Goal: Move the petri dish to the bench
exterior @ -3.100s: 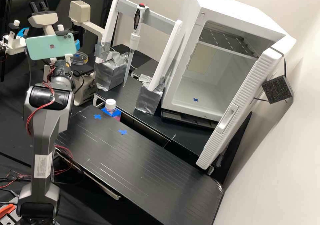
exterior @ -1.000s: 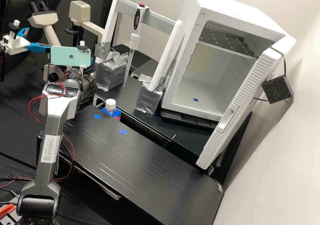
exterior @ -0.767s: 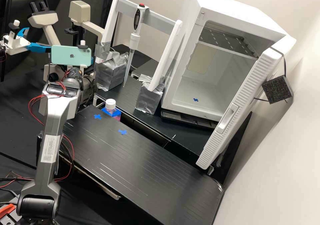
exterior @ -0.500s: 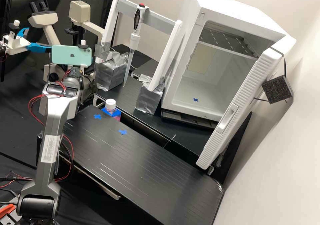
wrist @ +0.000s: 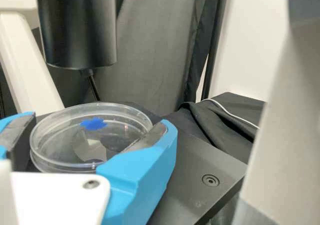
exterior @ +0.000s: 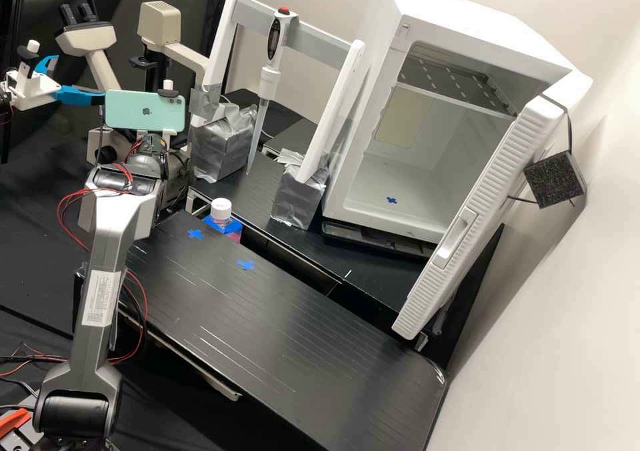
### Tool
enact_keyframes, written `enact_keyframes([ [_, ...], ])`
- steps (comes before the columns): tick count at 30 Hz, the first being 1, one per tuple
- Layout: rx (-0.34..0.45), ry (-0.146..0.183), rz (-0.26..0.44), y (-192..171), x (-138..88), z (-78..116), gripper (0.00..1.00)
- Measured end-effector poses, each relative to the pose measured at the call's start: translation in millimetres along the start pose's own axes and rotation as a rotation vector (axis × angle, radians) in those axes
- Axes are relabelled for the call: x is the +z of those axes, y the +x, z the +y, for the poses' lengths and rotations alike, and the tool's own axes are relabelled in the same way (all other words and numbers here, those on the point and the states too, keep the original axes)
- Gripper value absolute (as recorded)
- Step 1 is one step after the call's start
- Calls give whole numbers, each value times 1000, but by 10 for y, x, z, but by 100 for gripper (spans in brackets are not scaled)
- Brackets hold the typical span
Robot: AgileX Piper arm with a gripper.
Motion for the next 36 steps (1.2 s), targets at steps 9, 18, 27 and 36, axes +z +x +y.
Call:
enact_keyframes([
  [9, 4, 5, 2, 9, -12, 17, 0],
  [18, -25, -2, -16, -95, 31, -45, 0],
  [27, -24, -50, 12, -641, -115, 127, 0],
  [36, 15, -47, 76, -1017, -267, 210, 0],
])
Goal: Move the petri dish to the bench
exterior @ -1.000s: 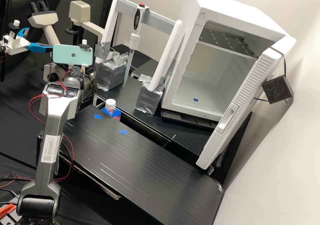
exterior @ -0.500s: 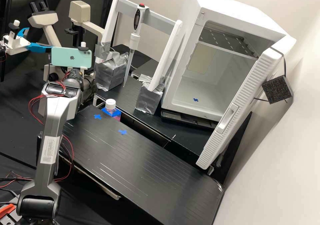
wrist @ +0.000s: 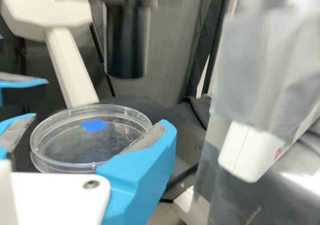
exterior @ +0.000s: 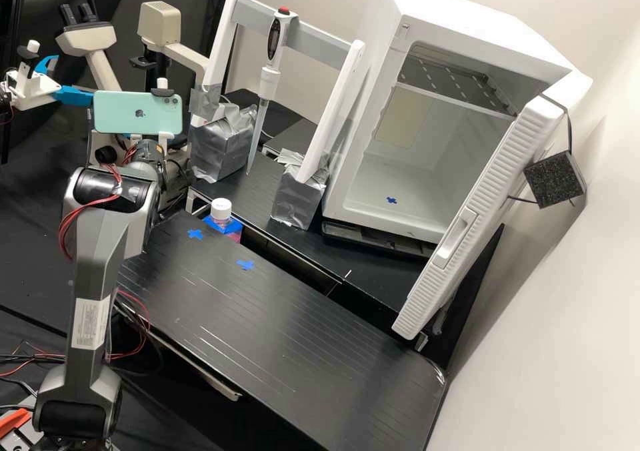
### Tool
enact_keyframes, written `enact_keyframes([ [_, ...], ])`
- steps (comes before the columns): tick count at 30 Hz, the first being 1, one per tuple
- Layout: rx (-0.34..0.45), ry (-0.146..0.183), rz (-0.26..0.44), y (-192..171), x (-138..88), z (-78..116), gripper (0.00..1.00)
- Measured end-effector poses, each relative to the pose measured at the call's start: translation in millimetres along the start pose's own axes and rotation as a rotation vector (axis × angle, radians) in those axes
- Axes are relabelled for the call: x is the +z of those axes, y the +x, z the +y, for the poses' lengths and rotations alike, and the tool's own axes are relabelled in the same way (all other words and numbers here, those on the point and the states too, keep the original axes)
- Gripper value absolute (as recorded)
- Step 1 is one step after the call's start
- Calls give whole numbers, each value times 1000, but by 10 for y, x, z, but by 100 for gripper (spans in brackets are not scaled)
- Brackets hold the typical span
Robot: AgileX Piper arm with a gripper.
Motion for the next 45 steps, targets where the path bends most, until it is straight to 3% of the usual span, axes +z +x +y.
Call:
enact_keyframes([
  [6, 33, 3, 42, -272, -71, 30, 0],
  [10, 66, -19, 57, -587, -80, 39, 0],
  [17, 208, -75, 97, -1330, -90, 33, 0],
  [24, 326, -77, 60, -1925, 94, 11, 0],
  [29, 386, -67, -27, -2238, 290, -25, 0],
  [35, 470, -19, -127, -2536, 518, -6, 0],
  [40, 499, 21, -204, -2728, 667, -43, 0],
  [45, 506, 49, -229, -2815, 734, -143, 0],
])
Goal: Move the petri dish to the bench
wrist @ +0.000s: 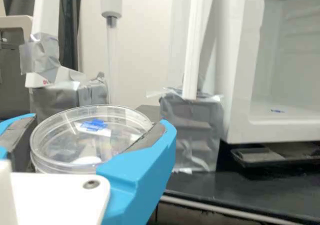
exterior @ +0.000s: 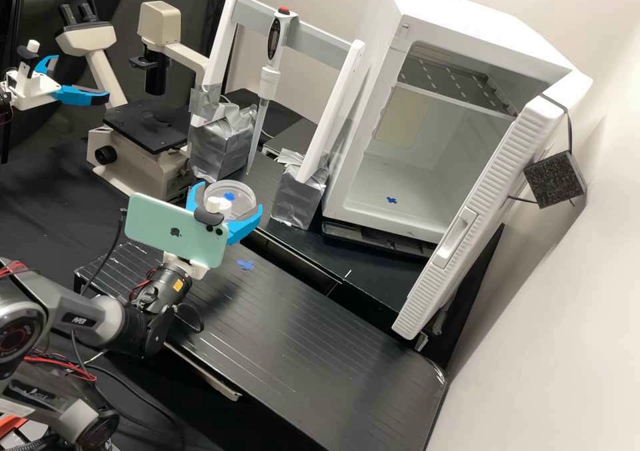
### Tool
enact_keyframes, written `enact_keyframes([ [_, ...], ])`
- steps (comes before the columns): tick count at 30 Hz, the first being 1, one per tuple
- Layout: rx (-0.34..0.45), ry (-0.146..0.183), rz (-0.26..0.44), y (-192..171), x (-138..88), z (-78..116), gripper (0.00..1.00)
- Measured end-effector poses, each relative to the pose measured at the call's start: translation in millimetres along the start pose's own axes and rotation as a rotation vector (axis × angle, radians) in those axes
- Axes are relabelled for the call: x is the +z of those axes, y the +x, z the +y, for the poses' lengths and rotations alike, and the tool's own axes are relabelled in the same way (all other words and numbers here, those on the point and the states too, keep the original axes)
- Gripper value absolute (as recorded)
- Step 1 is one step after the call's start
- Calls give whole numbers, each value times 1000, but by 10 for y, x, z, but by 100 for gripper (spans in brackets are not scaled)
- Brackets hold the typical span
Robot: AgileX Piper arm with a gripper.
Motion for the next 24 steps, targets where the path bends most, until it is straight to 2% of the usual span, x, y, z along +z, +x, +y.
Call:
enact_keyframes([
  [5, -27, 17, -60, -31, 133, -71, 0],
  [9, -28, 13, -141, -54, 295, -54, 0],
  [14, -14, 10, -209, -126, 433, -21, 0],
  [19, -19, 0, -235, -173, 484, -3, 0],
  [24, -21, 6, -231, -167, 490, -11, 0],
])
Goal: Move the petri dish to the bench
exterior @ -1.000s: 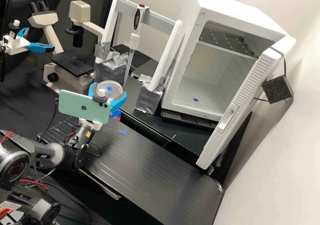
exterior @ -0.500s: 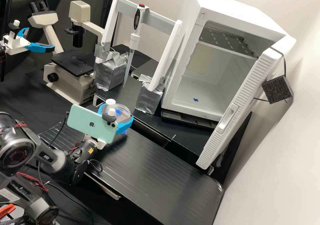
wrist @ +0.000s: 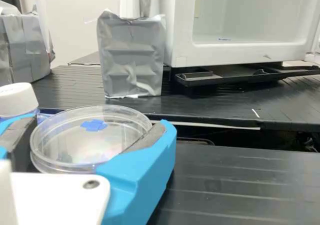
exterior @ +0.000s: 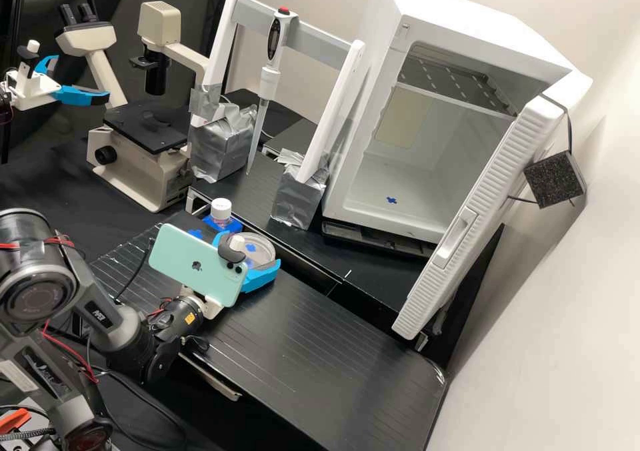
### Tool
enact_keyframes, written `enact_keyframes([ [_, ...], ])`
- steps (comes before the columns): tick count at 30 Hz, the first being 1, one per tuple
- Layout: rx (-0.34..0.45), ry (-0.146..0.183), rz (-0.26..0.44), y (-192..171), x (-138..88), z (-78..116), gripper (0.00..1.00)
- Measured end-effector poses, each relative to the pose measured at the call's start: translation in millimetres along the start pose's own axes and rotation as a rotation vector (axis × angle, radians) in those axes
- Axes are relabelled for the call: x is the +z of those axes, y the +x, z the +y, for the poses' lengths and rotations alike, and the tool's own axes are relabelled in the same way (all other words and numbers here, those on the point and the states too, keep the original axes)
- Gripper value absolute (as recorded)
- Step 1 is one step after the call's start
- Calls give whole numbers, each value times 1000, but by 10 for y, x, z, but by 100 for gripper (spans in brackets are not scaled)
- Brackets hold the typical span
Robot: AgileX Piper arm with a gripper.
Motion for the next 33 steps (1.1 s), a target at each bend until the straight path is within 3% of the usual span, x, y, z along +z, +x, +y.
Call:
enact_keyframes([
  [8, -1, 21, 10, 23, 29, -16, 0],
  [17, -11, -9, 14, -21, 82, 28, 0],
  [26, 14, 18, -14, -167, 112, 164, 0],
  [33, -14, 0, 4, -203, 63, 156, 0],
])
